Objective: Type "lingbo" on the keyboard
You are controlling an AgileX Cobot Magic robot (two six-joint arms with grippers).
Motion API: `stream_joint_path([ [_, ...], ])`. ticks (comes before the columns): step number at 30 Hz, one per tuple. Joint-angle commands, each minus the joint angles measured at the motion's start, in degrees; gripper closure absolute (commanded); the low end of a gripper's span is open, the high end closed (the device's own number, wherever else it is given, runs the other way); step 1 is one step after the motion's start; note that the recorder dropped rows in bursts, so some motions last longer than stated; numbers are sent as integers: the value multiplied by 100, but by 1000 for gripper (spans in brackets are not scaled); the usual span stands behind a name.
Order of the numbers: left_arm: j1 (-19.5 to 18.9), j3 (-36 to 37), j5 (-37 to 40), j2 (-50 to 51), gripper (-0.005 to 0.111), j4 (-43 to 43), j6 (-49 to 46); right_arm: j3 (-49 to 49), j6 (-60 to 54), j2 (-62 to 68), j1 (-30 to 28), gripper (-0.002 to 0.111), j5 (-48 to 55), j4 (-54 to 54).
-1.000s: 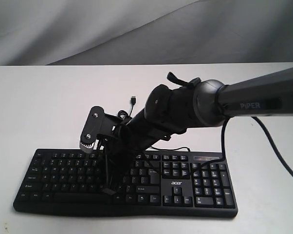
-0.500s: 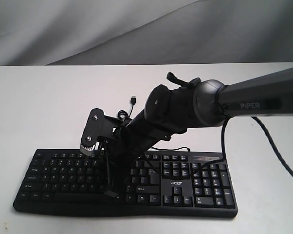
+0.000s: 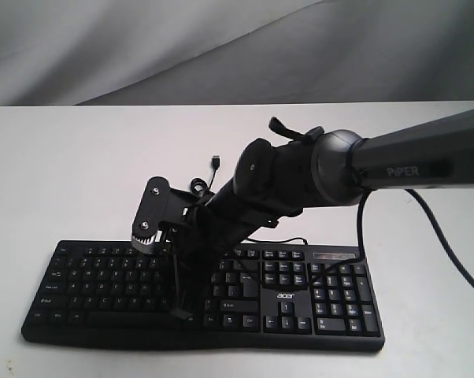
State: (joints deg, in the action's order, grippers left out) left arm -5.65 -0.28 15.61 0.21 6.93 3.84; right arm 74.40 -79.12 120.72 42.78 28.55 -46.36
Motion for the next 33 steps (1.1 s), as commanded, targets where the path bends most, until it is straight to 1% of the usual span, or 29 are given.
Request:
stream_joint_path([
  [1, -6, 28, -39, -21, 106, -21, 12, 13, 30, 87, -3, 108, -10, 36],
  [7, -6, 28, -39, -21, 106, -21, 12, 13, 60, -190, -3, 108, 169, 49],
  [11, -6, 28, -39, -21, 106, -21, 12, 13, 152, -347, 101, 108, 226, -41],
  [22, -6, 28, -39, -21, 106, -21, 12, 13, 139, -133, 398, 108, 85, -68],
  [33, -6, 28, -39, -21, 106, -21, 12, 13, 126, -45, 480, 108, 98, -68],
])
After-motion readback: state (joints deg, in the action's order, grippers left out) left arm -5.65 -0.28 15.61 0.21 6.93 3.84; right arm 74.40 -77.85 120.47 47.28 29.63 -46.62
